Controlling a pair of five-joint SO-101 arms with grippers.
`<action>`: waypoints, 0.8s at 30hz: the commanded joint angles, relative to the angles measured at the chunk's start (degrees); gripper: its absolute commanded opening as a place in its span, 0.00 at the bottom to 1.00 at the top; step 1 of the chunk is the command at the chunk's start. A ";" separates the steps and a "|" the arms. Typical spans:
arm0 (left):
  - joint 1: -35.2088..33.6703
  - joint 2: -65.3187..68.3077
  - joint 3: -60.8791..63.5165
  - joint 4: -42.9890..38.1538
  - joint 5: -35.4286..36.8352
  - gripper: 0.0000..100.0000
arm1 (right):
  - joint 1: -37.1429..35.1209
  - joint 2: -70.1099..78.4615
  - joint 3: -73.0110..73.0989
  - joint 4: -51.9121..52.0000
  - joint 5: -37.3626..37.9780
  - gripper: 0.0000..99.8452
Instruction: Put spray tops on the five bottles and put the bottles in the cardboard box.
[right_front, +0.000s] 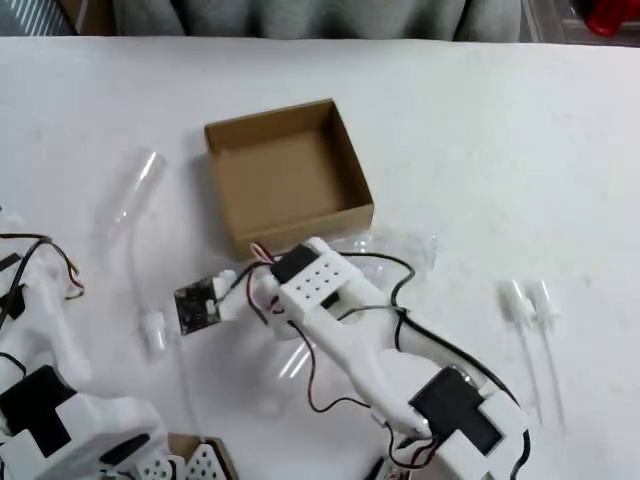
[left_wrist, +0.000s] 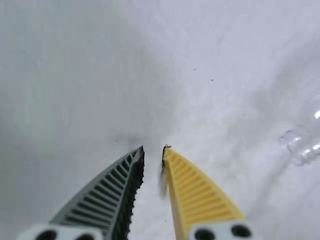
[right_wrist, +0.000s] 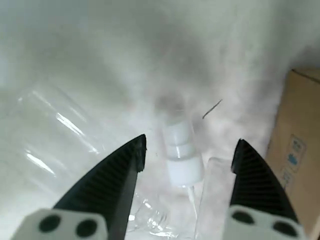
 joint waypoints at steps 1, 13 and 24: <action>0.75 -0.13 -0.44 -1.85 -0.44 0.08 | -1.63 -0.04 -1.49 -0.40 0.62 0.24; 0.84 -0.13 -0.35 -1.85 -0.44 0.08 | 1.45 6.11 -2.99 -1.27 4.40 0.24; 0.84 -0.13 -0.35 -1.85 -0.44 0.08 | 4.00 9.71 -8.70 -1.27 4.13 0.03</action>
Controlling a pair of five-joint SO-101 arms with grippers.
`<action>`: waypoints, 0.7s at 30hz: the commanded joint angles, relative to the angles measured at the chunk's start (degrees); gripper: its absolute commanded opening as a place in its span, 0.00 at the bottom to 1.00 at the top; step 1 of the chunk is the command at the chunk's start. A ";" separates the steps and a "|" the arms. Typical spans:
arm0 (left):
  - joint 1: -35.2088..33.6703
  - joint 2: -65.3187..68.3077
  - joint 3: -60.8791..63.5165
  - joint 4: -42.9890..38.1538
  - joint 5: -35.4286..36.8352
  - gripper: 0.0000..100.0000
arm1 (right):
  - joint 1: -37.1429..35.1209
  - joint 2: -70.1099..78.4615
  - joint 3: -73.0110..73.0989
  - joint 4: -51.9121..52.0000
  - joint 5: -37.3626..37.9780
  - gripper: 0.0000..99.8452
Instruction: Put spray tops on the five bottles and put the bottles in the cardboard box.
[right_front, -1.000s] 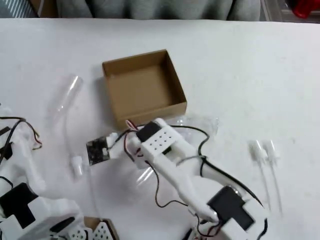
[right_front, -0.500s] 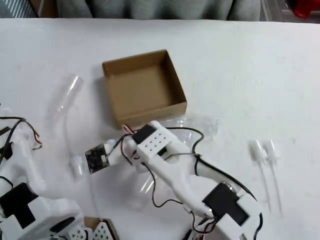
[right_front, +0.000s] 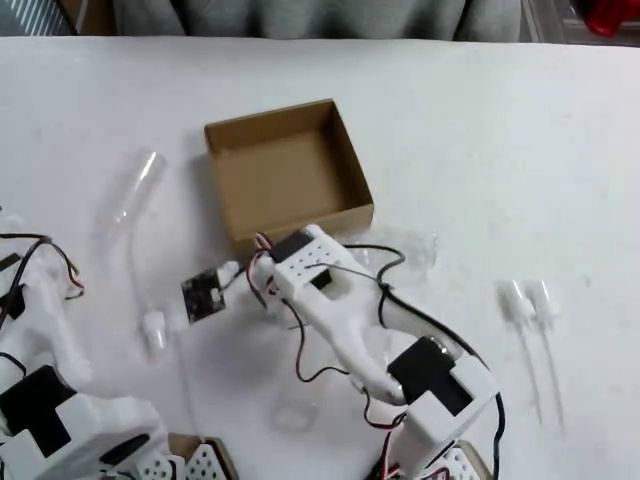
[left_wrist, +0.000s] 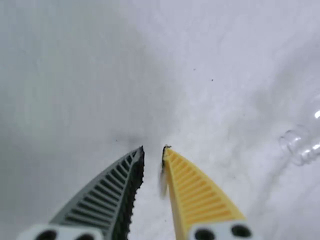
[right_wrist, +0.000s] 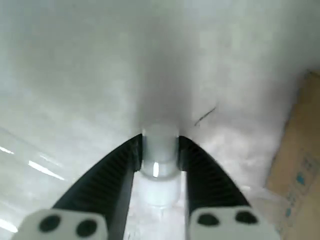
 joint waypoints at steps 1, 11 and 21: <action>0.84 -0.13 -0.35 -1.85 -0.44 0.08 | 0.22 -0.92 -2.73 -0.22 0.09 0.02; 1.98 -0.13 -0.44 -1.85 -0.44 0.08 | 1.98 -10.07 -14.86 13.76 -16.79 0.02; 1.98 -0.13 -0.44 -1.85 -0.44 0.08 | 17.54 -16.04 -33.76 36.79 -24.88 0.02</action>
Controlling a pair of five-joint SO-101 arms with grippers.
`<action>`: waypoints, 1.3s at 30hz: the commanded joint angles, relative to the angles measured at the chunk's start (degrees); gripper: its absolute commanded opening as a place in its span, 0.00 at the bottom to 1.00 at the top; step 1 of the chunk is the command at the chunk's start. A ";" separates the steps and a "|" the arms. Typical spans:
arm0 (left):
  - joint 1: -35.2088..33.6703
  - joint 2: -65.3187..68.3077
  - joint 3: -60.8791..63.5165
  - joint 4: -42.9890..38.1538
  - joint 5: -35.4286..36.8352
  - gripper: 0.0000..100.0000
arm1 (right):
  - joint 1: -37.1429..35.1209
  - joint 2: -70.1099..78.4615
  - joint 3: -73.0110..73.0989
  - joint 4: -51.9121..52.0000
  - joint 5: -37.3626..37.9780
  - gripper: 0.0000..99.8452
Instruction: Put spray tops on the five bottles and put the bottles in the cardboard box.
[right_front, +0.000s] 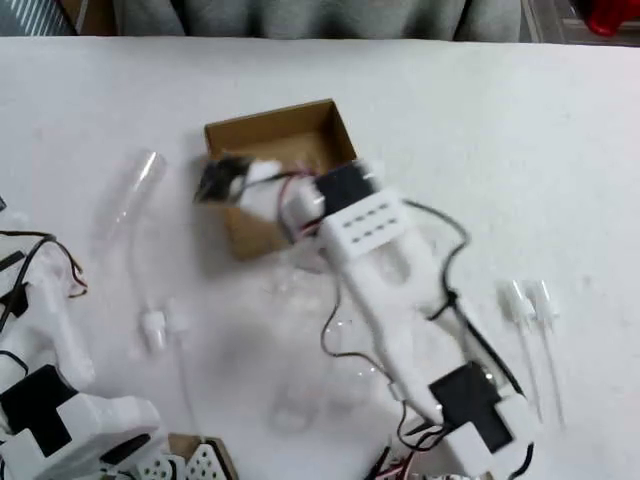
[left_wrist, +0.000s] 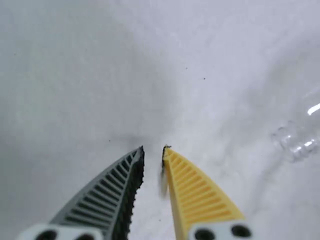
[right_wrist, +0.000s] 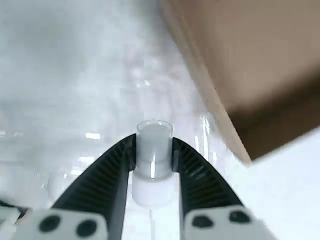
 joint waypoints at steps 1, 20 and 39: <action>0.92 -0.13 -0.44 -1.85 -0.44 0.08 | 8.57 -3.91 -6.95 6.55 -2.29 0.02; 0.75 -0.13 -0.35 -1.85 -0.53 0.08 | 45.23 -14.64 21.54 -5.49 -6.59 0.02; 0.66 -0.13 -0.26 -1.85 -0.53 0.08 | 52.18 -14.73 43.08 -34.33 -12.31 0.18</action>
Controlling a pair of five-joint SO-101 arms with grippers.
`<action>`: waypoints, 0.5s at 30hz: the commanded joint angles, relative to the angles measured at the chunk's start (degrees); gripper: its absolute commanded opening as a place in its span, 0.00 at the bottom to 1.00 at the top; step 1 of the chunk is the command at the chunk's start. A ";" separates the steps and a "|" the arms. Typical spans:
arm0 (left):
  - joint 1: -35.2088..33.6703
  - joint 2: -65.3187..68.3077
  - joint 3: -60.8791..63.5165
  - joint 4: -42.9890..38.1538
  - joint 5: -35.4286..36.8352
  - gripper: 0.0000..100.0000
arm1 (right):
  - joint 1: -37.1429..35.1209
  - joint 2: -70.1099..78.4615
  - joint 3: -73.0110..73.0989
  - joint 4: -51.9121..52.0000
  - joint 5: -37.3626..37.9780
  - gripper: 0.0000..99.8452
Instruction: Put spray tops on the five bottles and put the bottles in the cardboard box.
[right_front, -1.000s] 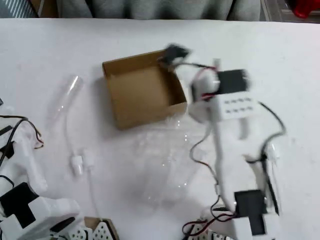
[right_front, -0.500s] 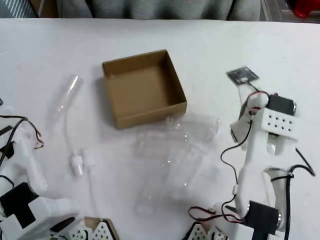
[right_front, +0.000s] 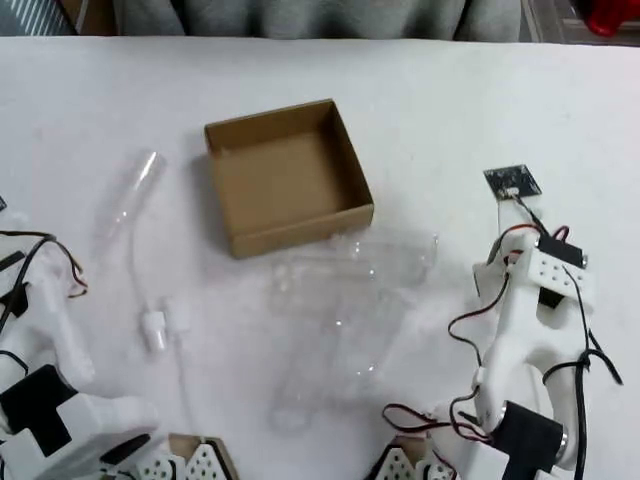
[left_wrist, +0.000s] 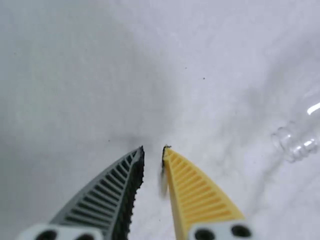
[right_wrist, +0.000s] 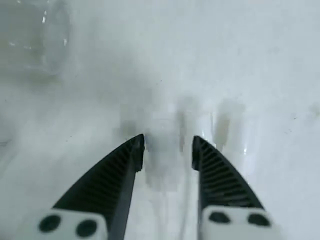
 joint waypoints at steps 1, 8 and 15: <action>0.66 -0.13 -0.26 -1.85 -0.53 0.08 | 0.22 -2.59 -0.79 -1.19 -0.26 0.18; 0.66 -0.13 -0.26 -1.85 -0.53 0.08 | 0.04 -5.49 -6.51 5.58 -0.70 0.18; 0.66 -0.13 -0.26 -1.85 -0.53 0.08 | -6.02 -8.13 -16.18 14.55 -4.40 0.12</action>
